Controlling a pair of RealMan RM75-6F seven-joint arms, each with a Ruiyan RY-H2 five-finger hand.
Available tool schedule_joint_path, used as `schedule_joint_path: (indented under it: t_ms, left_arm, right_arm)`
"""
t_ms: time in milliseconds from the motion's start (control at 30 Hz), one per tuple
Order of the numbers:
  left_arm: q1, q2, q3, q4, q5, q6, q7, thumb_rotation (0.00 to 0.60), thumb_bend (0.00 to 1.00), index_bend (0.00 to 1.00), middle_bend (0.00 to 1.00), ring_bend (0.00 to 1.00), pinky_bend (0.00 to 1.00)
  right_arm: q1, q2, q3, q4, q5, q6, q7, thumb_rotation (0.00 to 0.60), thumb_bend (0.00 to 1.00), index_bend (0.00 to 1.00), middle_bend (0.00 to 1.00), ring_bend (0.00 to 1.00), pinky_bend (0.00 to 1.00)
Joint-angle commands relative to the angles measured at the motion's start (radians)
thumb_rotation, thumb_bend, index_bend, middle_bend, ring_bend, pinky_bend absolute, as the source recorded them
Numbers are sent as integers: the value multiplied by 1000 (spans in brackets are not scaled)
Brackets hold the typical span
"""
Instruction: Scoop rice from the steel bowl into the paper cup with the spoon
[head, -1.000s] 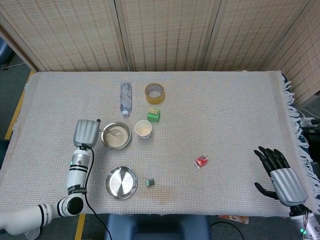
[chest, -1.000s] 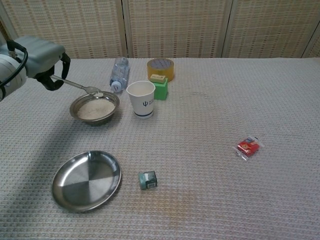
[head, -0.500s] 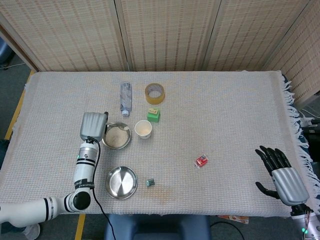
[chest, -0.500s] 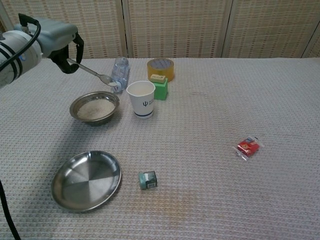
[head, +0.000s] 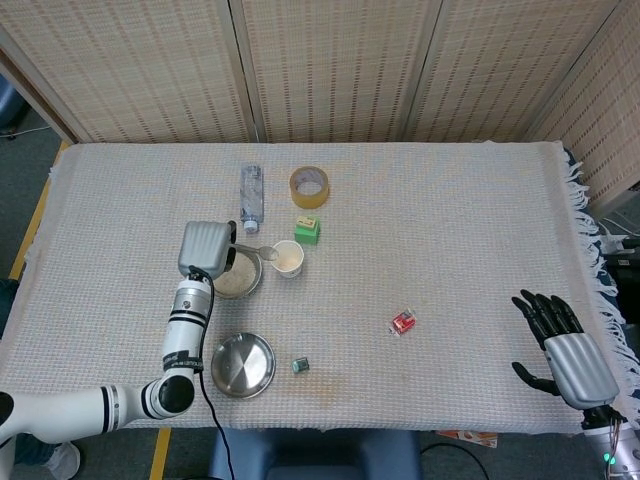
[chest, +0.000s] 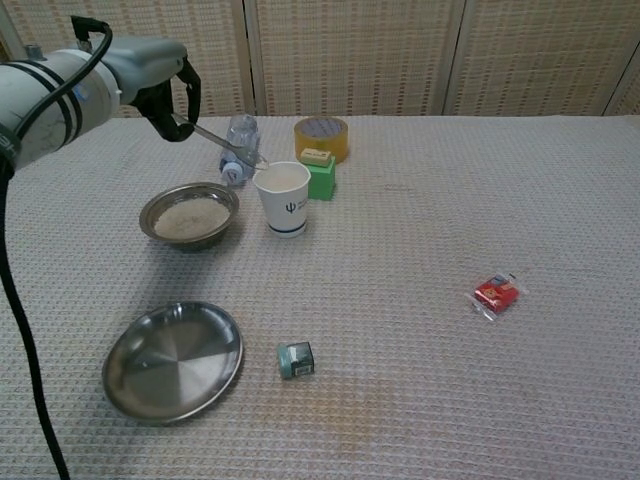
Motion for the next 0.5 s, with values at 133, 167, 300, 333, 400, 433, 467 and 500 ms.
schedule_joint_path:
  t_ms: [133,167,300,333,400,433,467,500]
  left_arm:
    - [-31,-19,23,25,-21,6,-11,600,422,773,1000,1000,1000]
    - [-34,-23,30,30,-19,8,-11,600,423,773,1000,1000,1000]
    - [-49,-45,68,58,15,34,-8,600,423,773,1000,1000,1000]
    - [-51,-50,78,63,26,41,-6,600,423,773,1000,1000,1000]
    - [-54,-61,102,74,56,58,-2,600,422,773,1000,1000,1000]
    - [-56,-68,115,80,74,67,1,600,422,773,1000,1000,1000]
    - [-57,-74,127,87,93,77,5,600,422,773,1000,1000,1000]
    - [-60,-84,145,100,123,93,11,600,422,773,1000,1000,1000]
  right_arm:
    - [-1,1,2,0,3,3,3,600,150,0,0,0,0]
    - [-1,1,2,0,3,2,3,600,150,0,0,0,0]
    - [0,1,1,-1,2,-1,1,600,149,0,0,0,0]
    - [0,1,0,-1,1,0,1,600,150,0,0,0,0]
    - [-1,2,0,-3,0,3,1,600,150,0,0,0,0]
    - [-2,2,0,-3,-1,4,1,600,150,0,0,0,0]
    - [-2,2,0,-3,-1,5,1,600,149,0,0,0,0]
    - [-2,2,-1,-3,-2,5,1,600,149,0,0,0,0]
